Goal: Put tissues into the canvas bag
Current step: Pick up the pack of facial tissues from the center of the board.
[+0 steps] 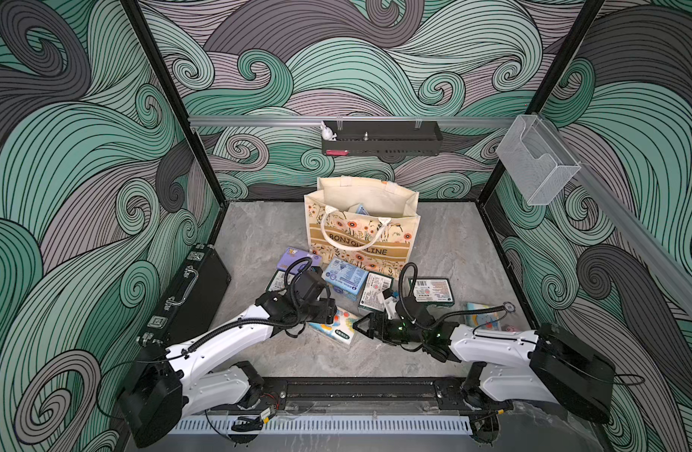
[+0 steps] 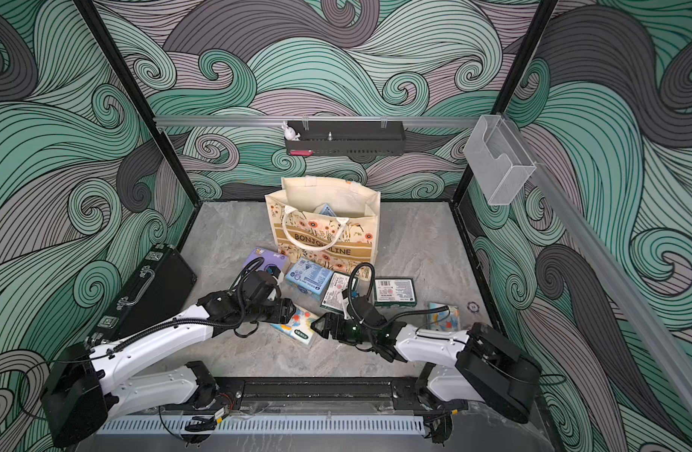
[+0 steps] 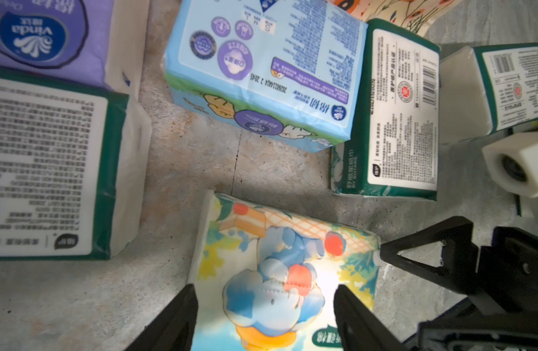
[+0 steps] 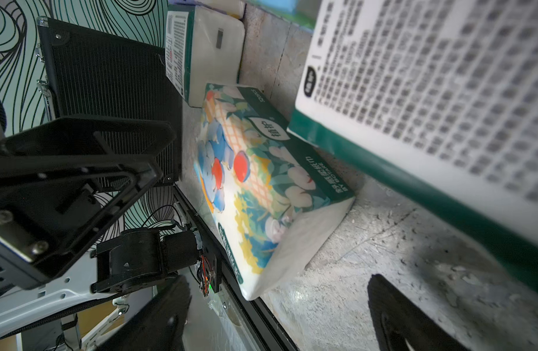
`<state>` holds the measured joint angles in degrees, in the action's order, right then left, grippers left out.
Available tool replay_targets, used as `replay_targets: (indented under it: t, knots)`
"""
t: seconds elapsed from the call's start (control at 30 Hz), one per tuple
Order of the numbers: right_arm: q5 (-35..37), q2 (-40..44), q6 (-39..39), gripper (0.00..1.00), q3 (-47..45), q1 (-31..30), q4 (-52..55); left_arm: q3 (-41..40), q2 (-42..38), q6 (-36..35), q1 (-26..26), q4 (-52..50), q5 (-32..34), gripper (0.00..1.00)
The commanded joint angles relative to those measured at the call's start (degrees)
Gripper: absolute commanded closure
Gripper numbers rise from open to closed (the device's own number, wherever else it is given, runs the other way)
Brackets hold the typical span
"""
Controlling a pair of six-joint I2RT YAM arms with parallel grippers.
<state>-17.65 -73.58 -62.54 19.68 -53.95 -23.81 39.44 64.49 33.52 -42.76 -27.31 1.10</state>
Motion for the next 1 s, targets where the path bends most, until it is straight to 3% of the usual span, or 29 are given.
replay_targets:
  t: [0.0, 0.27, 0.53, 0.97]
  knots:
    - [1.86, -0.88, -0.76, 0.08, 0.24, -1.20, -2.01, -1.61, 0.49, 0.16, 0.69, -1.52, 1.77, 0.28]
    - [1.56, -3.21, -0.42, 0.08, 2.00, -4.12, -2.46, -2.32, 4.69, -1.61, 1.72, -0.18, -2.64, 0.42]
    - [2.44, -4.47, -0.48, 0.08, 1.96, -4.87, -3.86, -3.31, 4.66, -1.57, 1.69, 3.46, -12.14, 0.51]
    - [6.86, 0.64, 0.43, 0.07, -0.61, -4.89, 0.26, -8.48, 4.45, -0.43, 1.75, 4.02, -10.08, 0.59]
